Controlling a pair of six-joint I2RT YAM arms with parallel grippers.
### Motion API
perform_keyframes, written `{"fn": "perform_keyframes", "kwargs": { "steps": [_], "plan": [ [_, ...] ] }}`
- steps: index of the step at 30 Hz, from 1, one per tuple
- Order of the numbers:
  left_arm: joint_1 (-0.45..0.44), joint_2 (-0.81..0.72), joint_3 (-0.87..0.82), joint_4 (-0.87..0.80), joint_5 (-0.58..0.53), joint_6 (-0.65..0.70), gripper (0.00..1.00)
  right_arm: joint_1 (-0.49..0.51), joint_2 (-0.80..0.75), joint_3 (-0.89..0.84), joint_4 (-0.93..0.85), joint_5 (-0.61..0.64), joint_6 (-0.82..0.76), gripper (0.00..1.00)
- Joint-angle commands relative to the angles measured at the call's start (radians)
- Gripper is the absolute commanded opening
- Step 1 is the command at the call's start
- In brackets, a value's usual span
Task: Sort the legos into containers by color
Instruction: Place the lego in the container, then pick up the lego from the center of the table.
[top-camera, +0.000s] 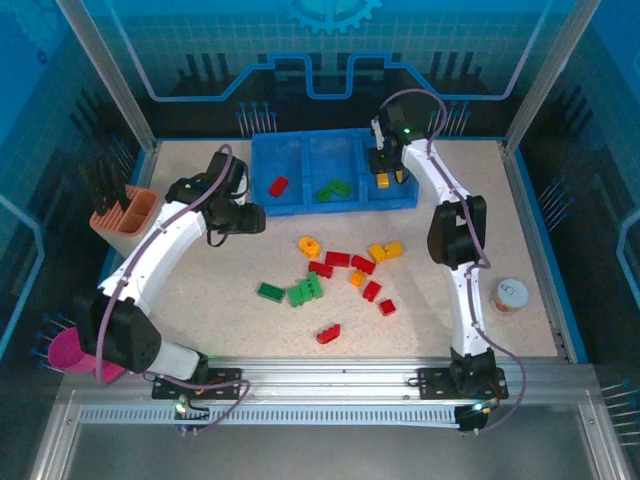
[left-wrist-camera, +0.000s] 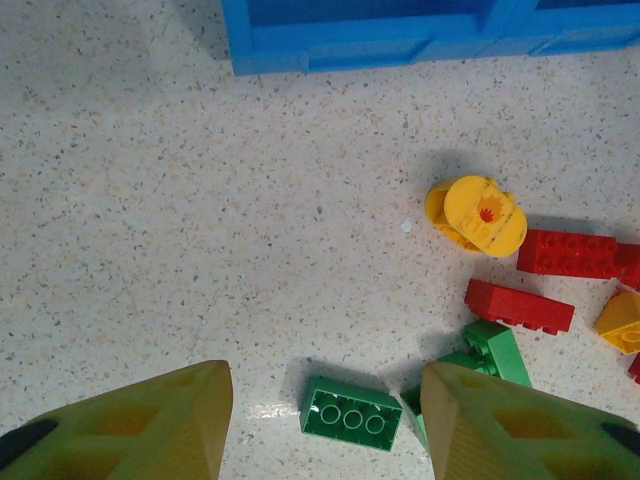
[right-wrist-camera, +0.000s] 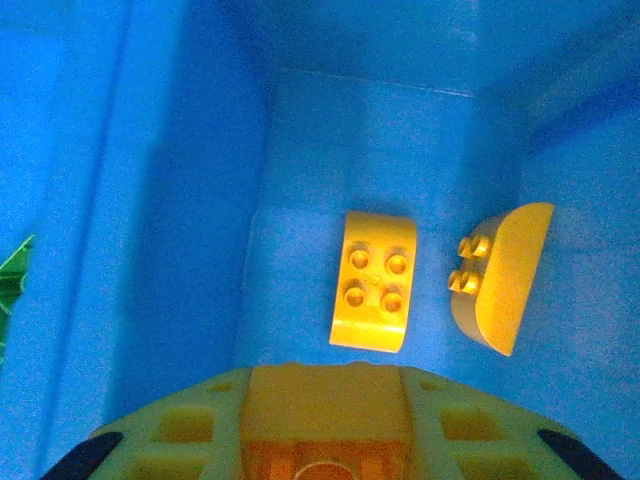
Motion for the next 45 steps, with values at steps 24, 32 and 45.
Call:
{"fn": "perform_keyframes", "kwargs": {
  "steps": [24,32,45],
  "plan": [
    [-0.005,-0.043,-0.002,0.027,0.008,0.055,0.55,-0.006,-0.295,-0.243,0.079,-0.076,0.004,0.45],
    [-0.001,-0.084,0.001,0.071,0.009,0.078,0.58,0.201,-0.595,-0.618,0.141,-0.029,-0.118,0.53],
    [0.013,-0.202,-0.038,0.030,0.025,0.096,0.62,0.495,-0.491,-0.682,0.176,-0.116,-0.001,0.60]
  ]
}}
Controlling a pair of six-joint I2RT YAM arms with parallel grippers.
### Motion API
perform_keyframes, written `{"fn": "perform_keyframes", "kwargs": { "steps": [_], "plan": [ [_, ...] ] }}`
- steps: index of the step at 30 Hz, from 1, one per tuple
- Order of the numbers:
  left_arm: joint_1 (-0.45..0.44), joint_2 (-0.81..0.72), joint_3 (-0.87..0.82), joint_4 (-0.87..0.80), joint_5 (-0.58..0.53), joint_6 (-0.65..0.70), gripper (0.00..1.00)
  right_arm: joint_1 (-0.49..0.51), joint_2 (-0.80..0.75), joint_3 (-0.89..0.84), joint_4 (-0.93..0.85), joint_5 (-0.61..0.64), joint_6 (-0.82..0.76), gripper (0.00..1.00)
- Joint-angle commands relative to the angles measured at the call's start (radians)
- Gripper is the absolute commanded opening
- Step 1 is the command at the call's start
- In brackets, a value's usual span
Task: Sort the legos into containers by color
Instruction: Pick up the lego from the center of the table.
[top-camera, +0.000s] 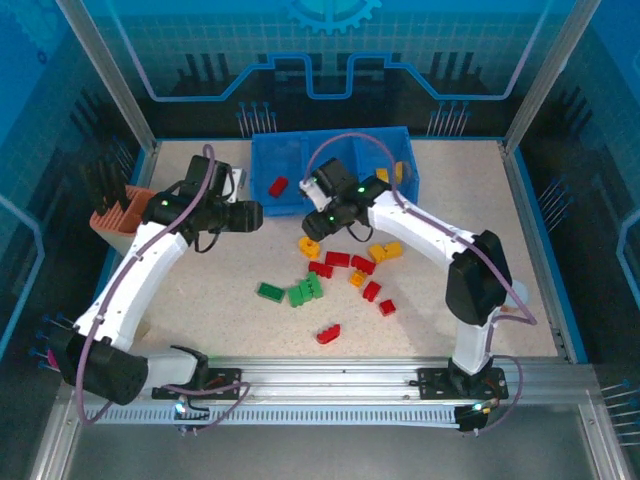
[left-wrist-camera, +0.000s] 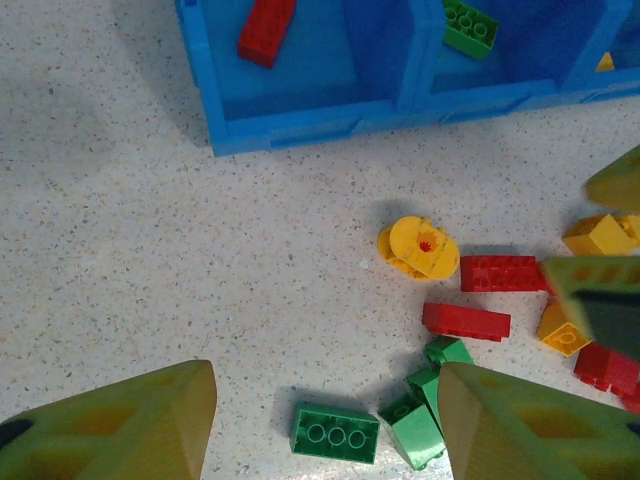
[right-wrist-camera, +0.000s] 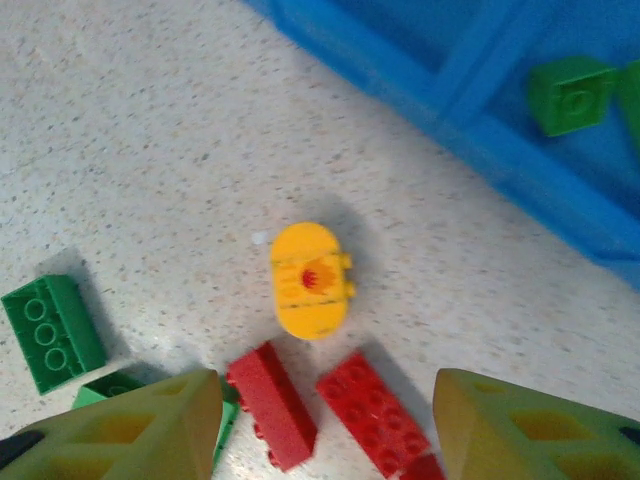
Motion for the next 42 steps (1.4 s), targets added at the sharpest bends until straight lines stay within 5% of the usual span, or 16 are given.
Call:
{"fn": "perform_keyframes", "kwargs": {
  "steps": [1,11,19,29,42],
  "plan": [
    [0.008,-0.037,-0.017,-0.035,0.002,0.031,0.62,0.032,0.073,0.015,0.018,-0.023,0.020,0.60],
    [0.010,-0.090,-0.059,-0.057,-0.005,0.024,0.63,0.042,0.238,0.095,0.003,-0.006,0.002,0.79],
    [0.011,-0.104,-0.086,-0.056,-0.005,0.020,0.64,0.048,0.323,0.132,0.006,0.014,-0.010,0.80],
    [0.011,-0.119,-0.111,-0.043,0.007,-0.008,0.65,0.042,0.379,0.141,0.006,0.076,-0.005,0.73],
    [0.011,-0.100,-0.102,-0.035,0.014,-0.022,0.67,0.024,0.371,0.121,0.007,0.087,-0.014,0.44]
  ]
}}
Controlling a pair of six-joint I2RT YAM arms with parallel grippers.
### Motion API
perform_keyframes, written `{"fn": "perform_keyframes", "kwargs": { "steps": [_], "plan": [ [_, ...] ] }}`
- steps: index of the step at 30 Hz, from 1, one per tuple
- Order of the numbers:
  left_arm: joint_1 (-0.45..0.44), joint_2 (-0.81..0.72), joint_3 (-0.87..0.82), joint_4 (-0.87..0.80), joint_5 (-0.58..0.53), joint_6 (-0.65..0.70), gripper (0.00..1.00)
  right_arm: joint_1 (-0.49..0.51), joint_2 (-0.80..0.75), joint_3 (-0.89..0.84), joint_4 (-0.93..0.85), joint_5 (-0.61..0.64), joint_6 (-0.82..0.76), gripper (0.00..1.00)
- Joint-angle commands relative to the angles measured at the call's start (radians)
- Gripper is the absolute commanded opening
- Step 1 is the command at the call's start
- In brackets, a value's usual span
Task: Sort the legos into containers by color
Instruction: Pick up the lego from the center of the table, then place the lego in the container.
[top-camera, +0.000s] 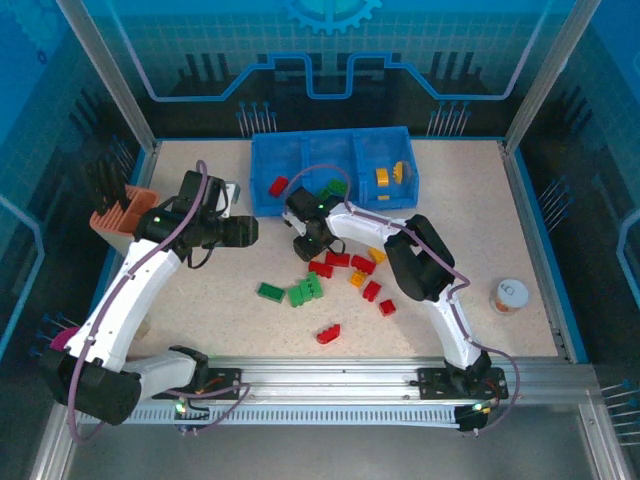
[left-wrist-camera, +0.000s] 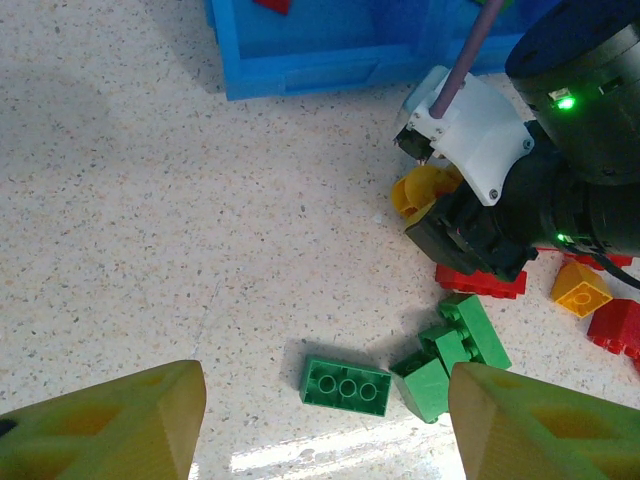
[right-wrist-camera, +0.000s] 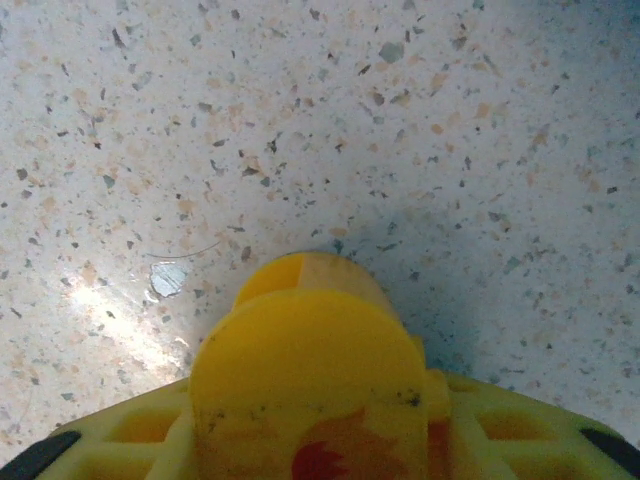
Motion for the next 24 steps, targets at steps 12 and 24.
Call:
{"fn": "perform_keyframes", "kwargs": {
  "steps": [12,24],
  "plan": [
    [0.010,0.057,0.054,-0.023,-0.004,-0.001,0.69,-0.158,-0.425,-0.258,-0.006,0.066,0.033,0.39],
    [0.013,0.087,-0.001,-0.027,-0.048,-0.153,0.69,-0.442,-0.497,-0.203,0.113,0.022,-0.017,0.40]
  ]
}}
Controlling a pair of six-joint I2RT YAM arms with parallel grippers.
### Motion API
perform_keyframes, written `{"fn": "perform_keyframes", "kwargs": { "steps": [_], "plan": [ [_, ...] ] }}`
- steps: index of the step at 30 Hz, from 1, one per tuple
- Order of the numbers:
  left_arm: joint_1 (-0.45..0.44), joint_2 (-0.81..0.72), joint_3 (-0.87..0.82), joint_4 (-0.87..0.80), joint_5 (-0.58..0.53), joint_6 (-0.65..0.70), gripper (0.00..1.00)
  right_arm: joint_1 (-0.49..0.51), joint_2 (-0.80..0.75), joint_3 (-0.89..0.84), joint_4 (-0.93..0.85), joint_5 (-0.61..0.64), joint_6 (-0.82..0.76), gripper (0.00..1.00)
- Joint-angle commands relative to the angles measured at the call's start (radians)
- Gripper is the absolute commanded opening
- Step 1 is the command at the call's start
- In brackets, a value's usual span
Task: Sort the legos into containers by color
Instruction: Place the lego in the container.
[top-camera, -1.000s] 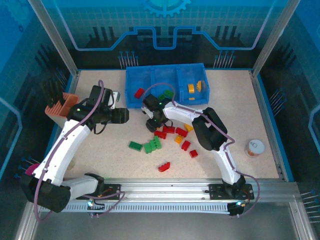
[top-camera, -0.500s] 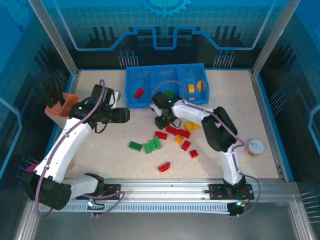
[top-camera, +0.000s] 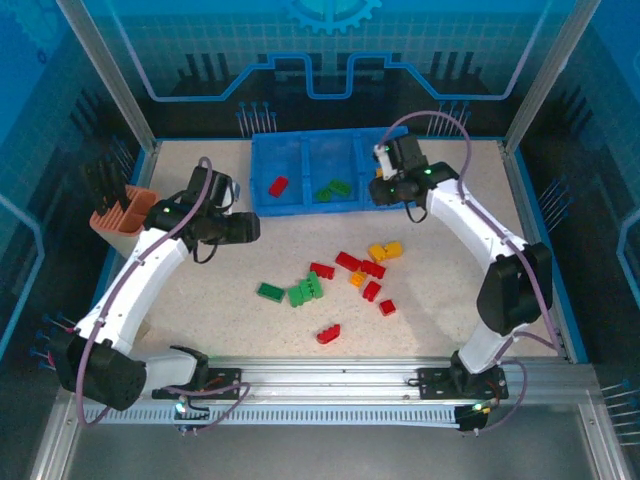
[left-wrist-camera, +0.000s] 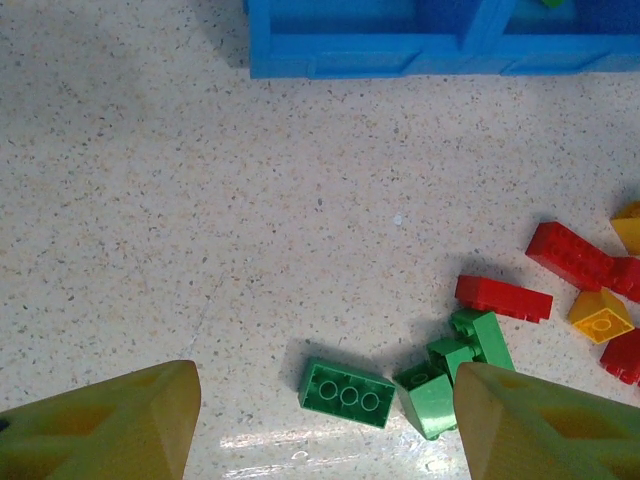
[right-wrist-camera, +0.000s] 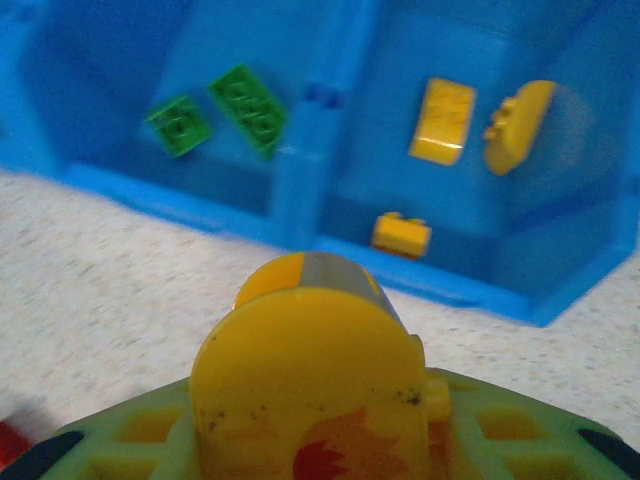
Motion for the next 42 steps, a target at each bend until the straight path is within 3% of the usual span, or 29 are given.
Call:
{"fn": "perform_keyframes", "kwargs": {
  "steps": [1,9,19,26,30,32,36,42],
  "plan": [
    [0.008,0.011,-0.013,-0.032,-0.021,-0.073,0.69,-0.061,0.089,0.076,0.087,-0.024,-0.033,0.40],
    [0.006,-0.046,-0.097,-0.055,0.016,-0.204,0.69,-0.133,0.458,0.467,0.065,-0.024,-0.093,0.41],
    [-0.019,-0.114,-0.307,0.004,0.015,-0.407,0.72,-0.149,0.827,0.932,-0.044,-0.041,-0.101,0.43],
    [-0.049,-0.068,-0.353,0.024,0.005,-0.525,0.76,-0.155,0.858,0.932,-0.030,-0.062,-0.096,0.54],
    [-0.087,-0.037,-0.383,0.057,-0.004,-0.643,0.76,-0.144,0.767,0.757,0.077,-0.059,-0.083,0.67],
    [-0.105,-0.030,-0.404,0.095,-0.001,-0.719,0.75,-0.138,0.734,0.704,0.112,-0.061,-0.079,0.68],
    [-0.189,-0.002,-0.412,0.092,-0.103,-0.897,0.73,-0.133,0.711,0.675,0.130,-0.070,-0.078,0.69],
    [-0.277,0.038,-0.508,0.214,-0.105,-1.128,0.72,-0.130,0.691,0.663,0.138,-0.094,-0.073,0.70]
  ]
}}
